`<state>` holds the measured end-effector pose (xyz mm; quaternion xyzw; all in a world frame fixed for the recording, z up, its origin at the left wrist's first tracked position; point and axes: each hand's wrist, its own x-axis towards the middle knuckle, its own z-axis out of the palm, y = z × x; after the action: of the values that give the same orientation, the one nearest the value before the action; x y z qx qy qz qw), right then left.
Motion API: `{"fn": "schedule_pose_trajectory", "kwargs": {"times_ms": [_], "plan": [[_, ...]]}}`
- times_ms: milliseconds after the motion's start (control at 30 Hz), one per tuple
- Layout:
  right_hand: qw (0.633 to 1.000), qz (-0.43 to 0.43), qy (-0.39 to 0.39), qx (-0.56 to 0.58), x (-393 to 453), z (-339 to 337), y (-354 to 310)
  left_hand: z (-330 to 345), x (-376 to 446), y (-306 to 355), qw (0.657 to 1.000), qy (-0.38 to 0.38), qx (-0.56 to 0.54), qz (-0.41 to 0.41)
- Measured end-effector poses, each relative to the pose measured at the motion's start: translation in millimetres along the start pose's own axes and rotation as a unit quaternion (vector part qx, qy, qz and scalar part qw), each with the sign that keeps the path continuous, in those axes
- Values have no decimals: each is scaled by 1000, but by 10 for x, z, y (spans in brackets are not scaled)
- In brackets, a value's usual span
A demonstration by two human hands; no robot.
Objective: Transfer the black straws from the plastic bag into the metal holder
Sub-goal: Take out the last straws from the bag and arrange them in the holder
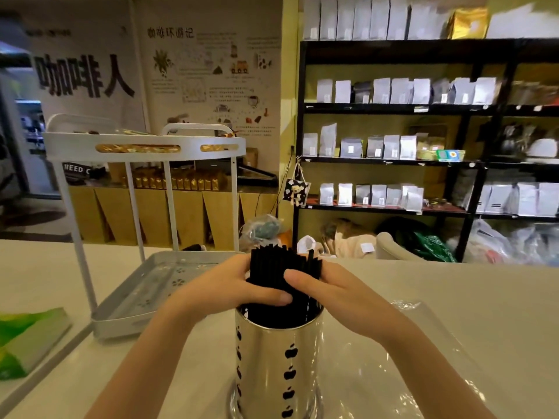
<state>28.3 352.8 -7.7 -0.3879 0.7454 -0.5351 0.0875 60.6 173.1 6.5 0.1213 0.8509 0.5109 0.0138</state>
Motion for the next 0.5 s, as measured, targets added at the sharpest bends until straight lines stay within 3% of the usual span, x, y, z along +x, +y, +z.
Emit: {"fn": "schedule_pose_trajectory", "kwargs": {"times_ms": [233,400,500], "plan": [[999,-12,34,29,10,30,-14,51,7,48,997,37,26,56],[999,-11,12,-33,15,-69,-21,-12,22,-5,999,-28,27,35],[997,-14,57,-51,2,-136,-27,-49,26,-1,999,-21,-2,37]]}}
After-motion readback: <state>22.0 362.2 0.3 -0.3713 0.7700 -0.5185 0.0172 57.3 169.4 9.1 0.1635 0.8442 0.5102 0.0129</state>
